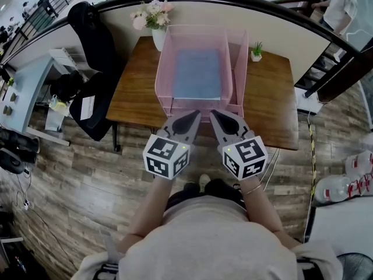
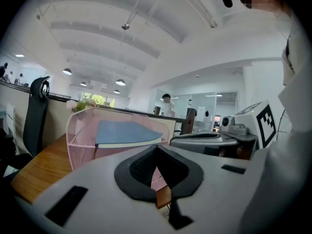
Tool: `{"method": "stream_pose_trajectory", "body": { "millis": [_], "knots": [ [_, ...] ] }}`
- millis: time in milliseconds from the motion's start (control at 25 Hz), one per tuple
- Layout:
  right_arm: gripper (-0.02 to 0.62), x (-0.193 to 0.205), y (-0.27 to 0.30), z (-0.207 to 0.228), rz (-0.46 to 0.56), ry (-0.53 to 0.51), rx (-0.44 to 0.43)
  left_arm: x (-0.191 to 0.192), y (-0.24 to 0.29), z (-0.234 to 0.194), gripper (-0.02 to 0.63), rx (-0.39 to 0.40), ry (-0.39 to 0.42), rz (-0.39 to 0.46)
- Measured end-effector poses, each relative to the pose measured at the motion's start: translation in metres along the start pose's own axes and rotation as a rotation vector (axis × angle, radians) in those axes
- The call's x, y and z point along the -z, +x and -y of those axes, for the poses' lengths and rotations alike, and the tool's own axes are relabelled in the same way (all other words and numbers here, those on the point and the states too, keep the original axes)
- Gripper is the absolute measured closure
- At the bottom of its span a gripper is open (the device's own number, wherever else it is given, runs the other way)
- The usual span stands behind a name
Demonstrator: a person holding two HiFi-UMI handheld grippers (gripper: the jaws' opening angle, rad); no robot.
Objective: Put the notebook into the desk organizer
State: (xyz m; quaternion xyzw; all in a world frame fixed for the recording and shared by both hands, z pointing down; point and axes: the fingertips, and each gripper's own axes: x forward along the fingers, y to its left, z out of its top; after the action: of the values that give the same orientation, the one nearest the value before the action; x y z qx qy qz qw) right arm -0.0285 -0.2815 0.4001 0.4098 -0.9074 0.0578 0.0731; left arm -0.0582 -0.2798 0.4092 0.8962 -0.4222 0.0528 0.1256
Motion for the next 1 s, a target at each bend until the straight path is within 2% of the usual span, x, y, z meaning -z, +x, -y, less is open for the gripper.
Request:
{"method": "stream_pose_trajectory", "body": {
  "millis": [800,1000],
  "knots": [
    [0.586,0.0085,0.0044,-0.0014,-0.02,-0.01,-0.02,0.0044,0.0037,-0.0063,0.595,-0.014,-0.011,-0.003],
    [0.587,0.0089,0.0051,0.0003,-0.018,-0.007,-0.01,0.0049,0.0063,-0.0073,0.595,-0.02,0.012,-0.01]
  ]
}}
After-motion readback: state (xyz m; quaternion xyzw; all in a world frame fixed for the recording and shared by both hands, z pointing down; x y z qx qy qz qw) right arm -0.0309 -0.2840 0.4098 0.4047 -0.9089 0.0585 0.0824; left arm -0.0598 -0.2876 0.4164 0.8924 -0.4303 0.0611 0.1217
